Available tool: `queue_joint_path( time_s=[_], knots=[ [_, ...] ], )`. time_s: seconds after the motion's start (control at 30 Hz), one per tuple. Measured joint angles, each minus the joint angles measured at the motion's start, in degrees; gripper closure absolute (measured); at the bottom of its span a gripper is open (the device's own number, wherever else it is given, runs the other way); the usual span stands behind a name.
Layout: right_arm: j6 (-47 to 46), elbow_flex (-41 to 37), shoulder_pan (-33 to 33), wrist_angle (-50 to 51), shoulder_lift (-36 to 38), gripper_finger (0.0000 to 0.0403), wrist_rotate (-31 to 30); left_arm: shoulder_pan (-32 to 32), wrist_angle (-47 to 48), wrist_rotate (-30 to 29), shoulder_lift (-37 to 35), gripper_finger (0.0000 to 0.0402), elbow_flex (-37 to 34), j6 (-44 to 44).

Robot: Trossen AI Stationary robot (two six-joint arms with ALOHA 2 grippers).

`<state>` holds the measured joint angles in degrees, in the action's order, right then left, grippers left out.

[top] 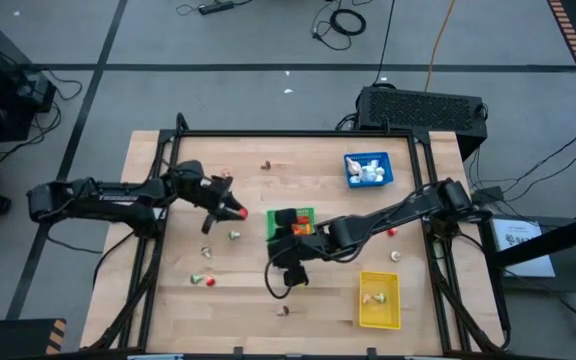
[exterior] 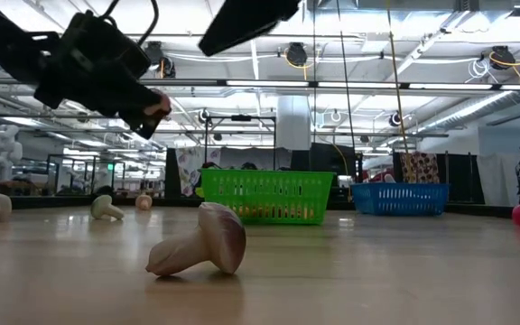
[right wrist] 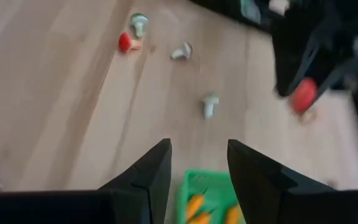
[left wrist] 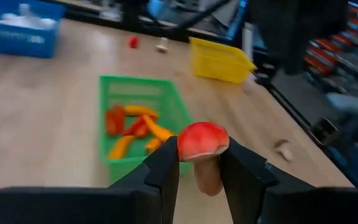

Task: Sort produce into baskets
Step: Put the orange mushroom into the yellow bin

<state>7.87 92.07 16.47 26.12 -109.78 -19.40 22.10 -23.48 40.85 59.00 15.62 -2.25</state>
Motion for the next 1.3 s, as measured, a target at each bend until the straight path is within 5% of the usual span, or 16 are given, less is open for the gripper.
queue_joint_path(
  time_s=[0.3, 0.8, 1.3],
  knots=[
    [22.17, -0.02, -0.24, -12.42, -0.48, 0.0255, 0.00, -4.60, -3.63, 0.79, 0.02, 0.0290, -0.04, 2.81],
    [25.91, 0.00, -3.05, -15.46, -1.13, 0.0252, 0.28, -11.57, -13.45, 0.99, 0.02, 0.0290, 1.26, 1.14],
    [29.16, 0.02, -3.76, -19.16, -1.85, 0.0175, -0.02, -12.12, -13.57, -0.82, 0.02, 0.0290, 1.31, 1.15]
  ],
)
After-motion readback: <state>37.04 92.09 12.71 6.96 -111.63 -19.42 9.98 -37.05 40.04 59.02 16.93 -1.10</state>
